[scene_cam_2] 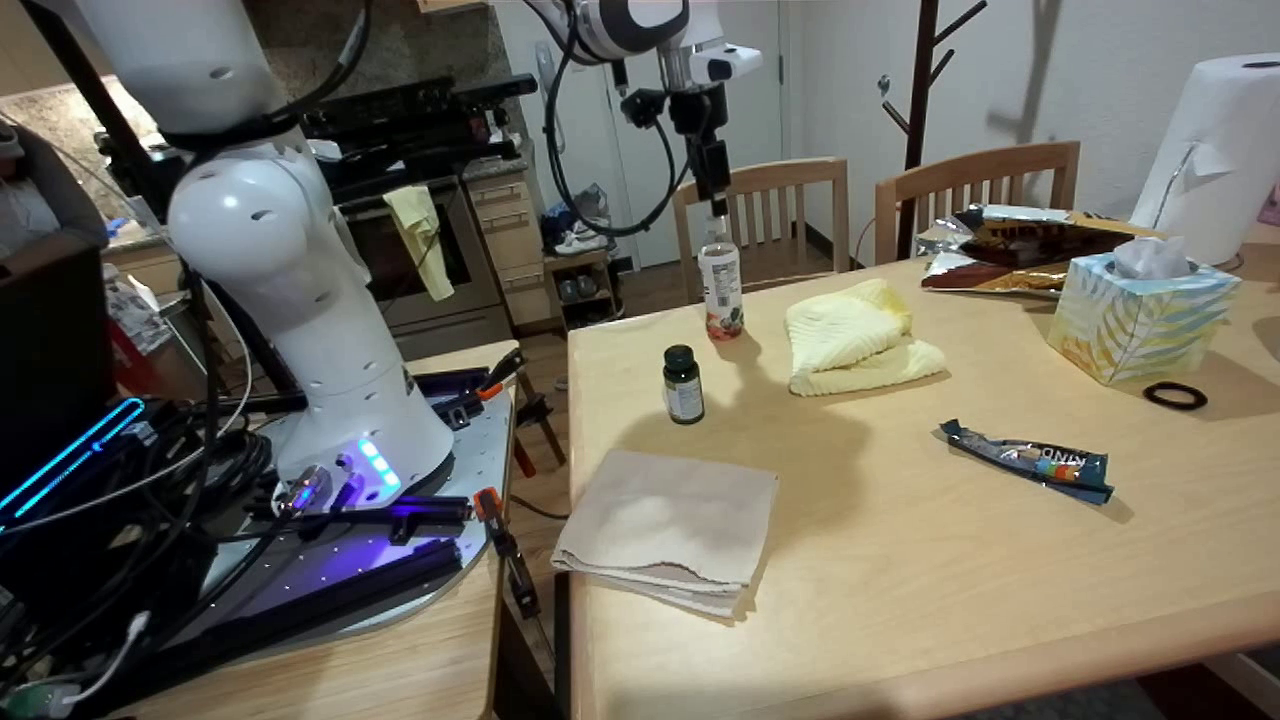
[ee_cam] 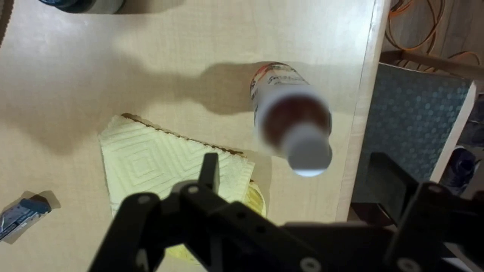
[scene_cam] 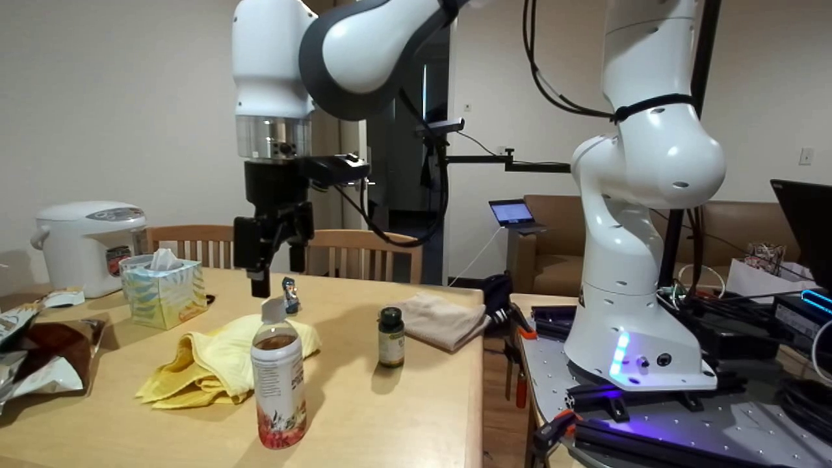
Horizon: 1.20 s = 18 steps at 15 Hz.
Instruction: Move the smaller bottle to the left and shift the bigger bottle to the right near the smaller one
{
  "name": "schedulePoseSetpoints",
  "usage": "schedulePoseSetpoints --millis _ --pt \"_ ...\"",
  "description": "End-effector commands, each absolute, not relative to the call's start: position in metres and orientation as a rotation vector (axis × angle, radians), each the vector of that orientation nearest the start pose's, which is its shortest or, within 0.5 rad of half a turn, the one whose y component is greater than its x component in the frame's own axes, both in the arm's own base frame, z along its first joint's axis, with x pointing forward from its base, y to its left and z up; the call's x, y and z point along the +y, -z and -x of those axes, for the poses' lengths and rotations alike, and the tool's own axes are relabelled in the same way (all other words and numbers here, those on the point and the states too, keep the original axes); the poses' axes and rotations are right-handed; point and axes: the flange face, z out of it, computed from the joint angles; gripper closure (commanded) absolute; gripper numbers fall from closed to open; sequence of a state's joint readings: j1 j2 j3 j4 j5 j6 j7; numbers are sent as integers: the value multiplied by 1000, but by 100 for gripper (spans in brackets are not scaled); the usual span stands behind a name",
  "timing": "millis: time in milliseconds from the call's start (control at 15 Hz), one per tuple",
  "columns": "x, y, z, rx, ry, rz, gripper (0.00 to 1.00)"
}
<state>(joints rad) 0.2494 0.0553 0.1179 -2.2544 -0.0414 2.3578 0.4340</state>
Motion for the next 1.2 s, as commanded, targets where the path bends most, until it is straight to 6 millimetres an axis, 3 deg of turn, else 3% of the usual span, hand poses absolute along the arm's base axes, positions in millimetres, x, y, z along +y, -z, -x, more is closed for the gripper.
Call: schedulePoseSetpoints --millis 0,600,1133 --pt "190 -345 -500 -12 29 3124 0" --pt "195 -332 -511 -91 -20 3089 0" --pt "192 -321 -517 -37 -75 3073 1"
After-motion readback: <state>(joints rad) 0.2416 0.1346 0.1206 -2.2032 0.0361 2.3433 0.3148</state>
